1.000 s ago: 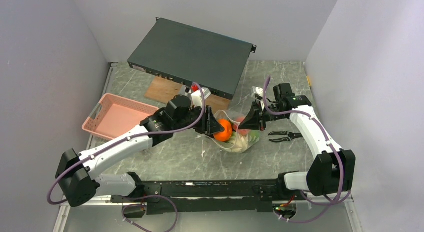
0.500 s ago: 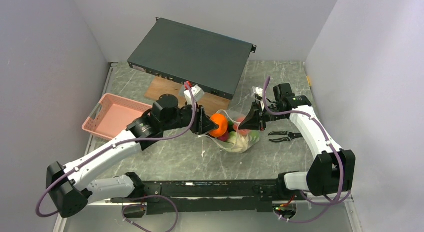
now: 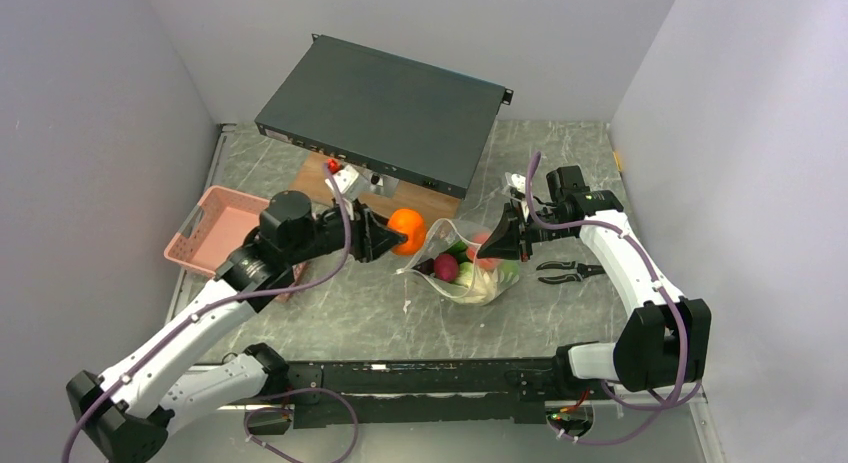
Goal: Open the zip-top bag and remove the fake food
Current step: Pick up the fake fruit from the zipper food storage bag, then place the fake fruit in the bin.
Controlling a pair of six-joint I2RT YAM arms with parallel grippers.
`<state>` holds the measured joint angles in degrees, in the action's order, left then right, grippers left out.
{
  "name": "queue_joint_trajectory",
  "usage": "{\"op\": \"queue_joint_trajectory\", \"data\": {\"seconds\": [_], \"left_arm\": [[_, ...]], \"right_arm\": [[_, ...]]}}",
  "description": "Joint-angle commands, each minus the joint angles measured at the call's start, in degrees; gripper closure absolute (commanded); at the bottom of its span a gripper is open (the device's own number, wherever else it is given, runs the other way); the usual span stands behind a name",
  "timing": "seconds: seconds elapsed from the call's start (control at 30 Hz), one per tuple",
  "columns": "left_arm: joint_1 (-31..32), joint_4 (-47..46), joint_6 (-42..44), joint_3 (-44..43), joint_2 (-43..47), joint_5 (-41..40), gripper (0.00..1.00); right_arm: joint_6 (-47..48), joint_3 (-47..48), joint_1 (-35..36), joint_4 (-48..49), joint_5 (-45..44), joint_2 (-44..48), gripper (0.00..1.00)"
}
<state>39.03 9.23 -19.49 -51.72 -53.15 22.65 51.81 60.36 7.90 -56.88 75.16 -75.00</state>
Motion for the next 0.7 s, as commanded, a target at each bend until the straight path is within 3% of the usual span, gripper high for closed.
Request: {"op": "queue_joint_trajectory", "data": {"seconds": [0.0,0.37,0.67], "left_arm": [[-2.3,0.95,4.0,0.89,4.56,-1.16,1.0],[-5.62,8.98,8.61,1.61,9.93,-12.83,1.0],[-8.63,15.05,6.68,2.68,10.79,-26.79,1.0]], "right_arm": [[0.31,-0.16,-0.35,1.7,0.71,0.96,1.0],[0.22,0.0,-0.37,1.7,0.7,0.47,1.0],[0.19,-0.23,-0.36,1.85,0.5,0.39,1.0]]}}
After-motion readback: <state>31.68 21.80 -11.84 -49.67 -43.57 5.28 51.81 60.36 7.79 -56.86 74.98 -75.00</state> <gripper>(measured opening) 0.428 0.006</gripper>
